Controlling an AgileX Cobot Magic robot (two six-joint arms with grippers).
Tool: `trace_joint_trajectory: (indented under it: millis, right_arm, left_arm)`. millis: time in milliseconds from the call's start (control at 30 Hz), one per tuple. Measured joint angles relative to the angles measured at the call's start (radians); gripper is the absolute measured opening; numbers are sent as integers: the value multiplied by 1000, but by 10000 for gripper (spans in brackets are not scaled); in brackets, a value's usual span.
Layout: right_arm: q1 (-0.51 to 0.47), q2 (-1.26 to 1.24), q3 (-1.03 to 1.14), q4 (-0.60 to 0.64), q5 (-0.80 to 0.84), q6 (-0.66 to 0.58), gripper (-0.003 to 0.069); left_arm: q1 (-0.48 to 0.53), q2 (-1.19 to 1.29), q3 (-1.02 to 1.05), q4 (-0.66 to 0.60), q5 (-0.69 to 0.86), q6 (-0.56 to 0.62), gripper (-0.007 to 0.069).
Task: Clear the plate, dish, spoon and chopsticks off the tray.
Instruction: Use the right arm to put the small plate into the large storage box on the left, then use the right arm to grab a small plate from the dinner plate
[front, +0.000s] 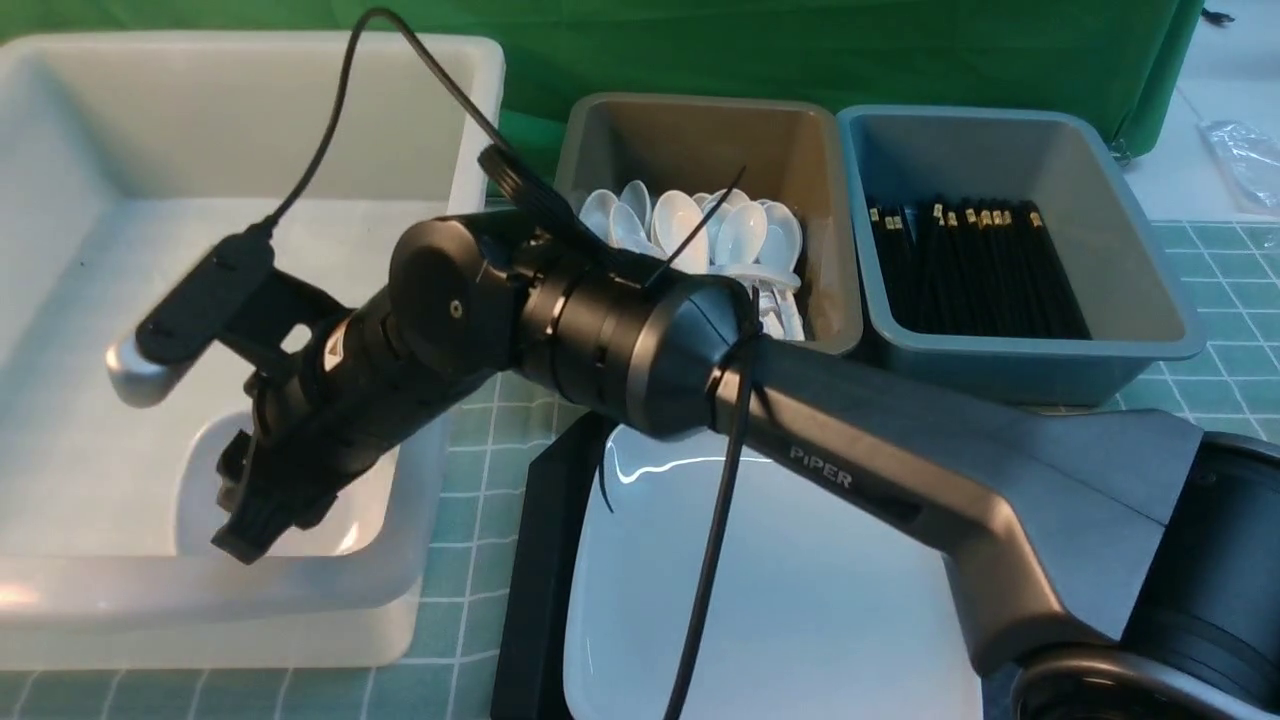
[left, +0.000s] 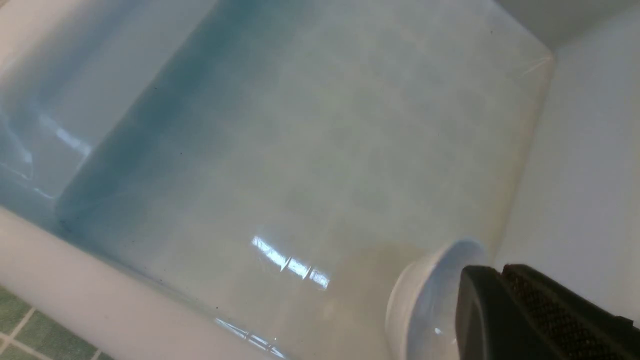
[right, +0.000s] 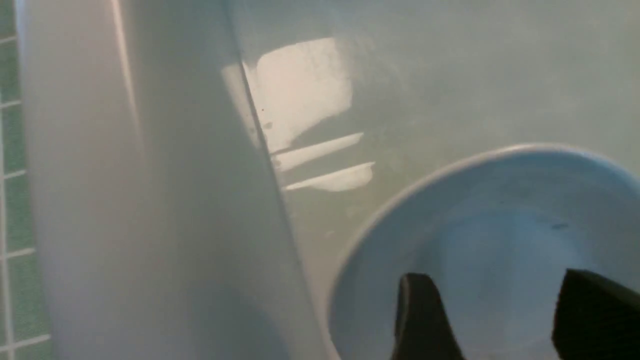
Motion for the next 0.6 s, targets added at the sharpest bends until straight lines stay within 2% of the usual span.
trace_joint_trajectory:
  millis: [100, 233, 300, 333, 367, 400, 433, 467, 500, 600]
  right_arm:
    - [-1, -42, -18, -59, 104, 56, 463]
    - [-8, -141, -39, -262, 237, 177, 440]
    - [-18, -194, -43, -381, 311, 229, 383]
    - [-26, -231, -45, -461, 340, 247, 332]
    - [-31, -238, -45, -476, 361, 263, 302]
    - [-58, -295, -48, -582, 441, 297, 167]
    - [-68, -302, -48, -592, 456, 307, 153]
    - [-111, -362, -37, -643, 457, 334, 77]
    - [-118, -370, -34, -647, 457, 337, 71]
    - [-276, -537, 89, -669, 457, 388, 30]
  left_arm:
    - [0, 0, 0, -17, 0, 23, 11]
    - [-29, 0, 0, -31, -1, 53, 11]
    - [-56, 0, 0, -32, -1, 70, 11]
    - [-71, 0, 0, -32, -1, 76, 11]
    - [-81, 0, 0, -32, -1, 81, 11]
    - [-126, 0, 0, -33, -1, 102, 11]
    - [-138, 0, 0, -33, -1, 104, 11]
    - [-181, 0, 0, -34, -1, 122, 11]
    - [-187, 0, 0, -34, -1, 123, 11]
    - [-304, 0, 0, -29, -2, 149, 12]
